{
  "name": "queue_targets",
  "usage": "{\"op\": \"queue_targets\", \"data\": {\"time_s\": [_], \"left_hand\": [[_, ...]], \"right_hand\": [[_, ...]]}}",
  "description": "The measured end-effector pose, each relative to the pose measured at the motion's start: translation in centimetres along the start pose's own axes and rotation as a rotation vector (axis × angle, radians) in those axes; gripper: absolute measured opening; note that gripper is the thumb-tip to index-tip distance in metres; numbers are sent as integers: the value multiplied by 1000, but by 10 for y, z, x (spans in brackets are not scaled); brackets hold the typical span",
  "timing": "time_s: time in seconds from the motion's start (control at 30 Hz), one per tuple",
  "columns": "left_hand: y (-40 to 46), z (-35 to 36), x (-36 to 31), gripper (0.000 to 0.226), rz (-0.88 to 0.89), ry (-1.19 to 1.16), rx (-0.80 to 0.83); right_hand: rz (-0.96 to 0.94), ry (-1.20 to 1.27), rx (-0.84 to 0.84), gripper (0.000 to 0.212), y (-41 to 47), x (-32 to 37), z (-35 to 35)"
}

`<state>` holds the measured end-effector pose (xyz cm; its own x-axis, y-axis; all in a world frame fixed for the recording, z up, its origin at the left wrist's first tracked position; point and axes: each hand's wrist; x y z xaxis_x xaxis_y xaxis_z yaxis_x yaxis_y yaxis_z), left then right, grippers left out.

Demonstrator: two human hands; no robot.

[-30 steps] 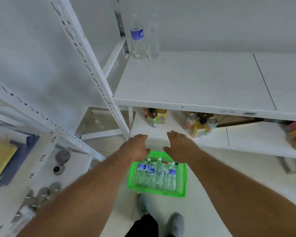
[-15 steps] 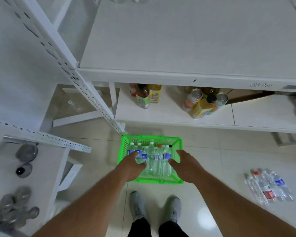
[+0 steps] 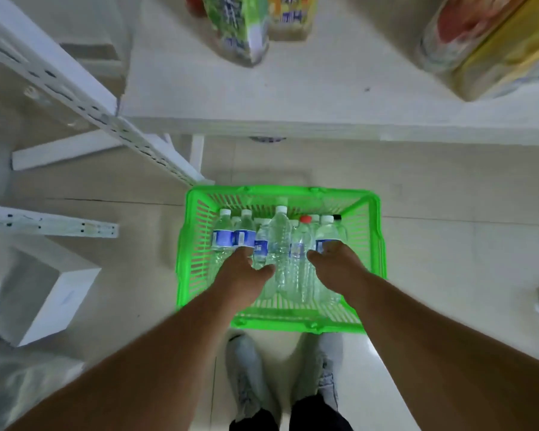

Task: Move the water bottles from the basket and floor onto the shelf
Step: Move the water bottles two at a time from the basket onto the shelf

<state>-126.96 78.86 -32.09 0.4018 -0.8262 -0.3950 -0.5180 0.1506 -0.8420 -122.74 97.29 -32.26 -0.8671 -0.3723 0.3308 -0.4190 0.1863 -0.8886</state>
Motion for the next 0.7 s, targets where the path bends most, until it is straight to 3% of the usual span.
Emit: {"op": "queue_targets", "data": {"time_s": [0.33, 0.5, 0.7], "left_hand": [[127, 67, 39, 75, -36, -2, -2], [156, 83, 50, 89, -86, 67, 63], [158, 77, 65, 85, -92, 116, 141]], "right_hand": [[24, -24, -53, 50, 110, -21, 40], [35, -148, -150, 42, 126, -18, 53], [69, -227, -161, 35, 132, -16, 56]]}}
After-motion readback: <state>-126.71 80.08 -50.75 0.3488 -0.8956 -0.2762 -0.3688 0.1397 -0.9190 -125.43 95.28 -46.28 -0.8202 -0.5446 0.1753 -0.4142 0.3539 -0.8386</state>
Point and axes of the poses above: each hand's wrist, its own y-axis towards the middle knuckle, its own z-axis out of the palm, x = y × z, and after that the axes turned 9 degrees about x, right-handed
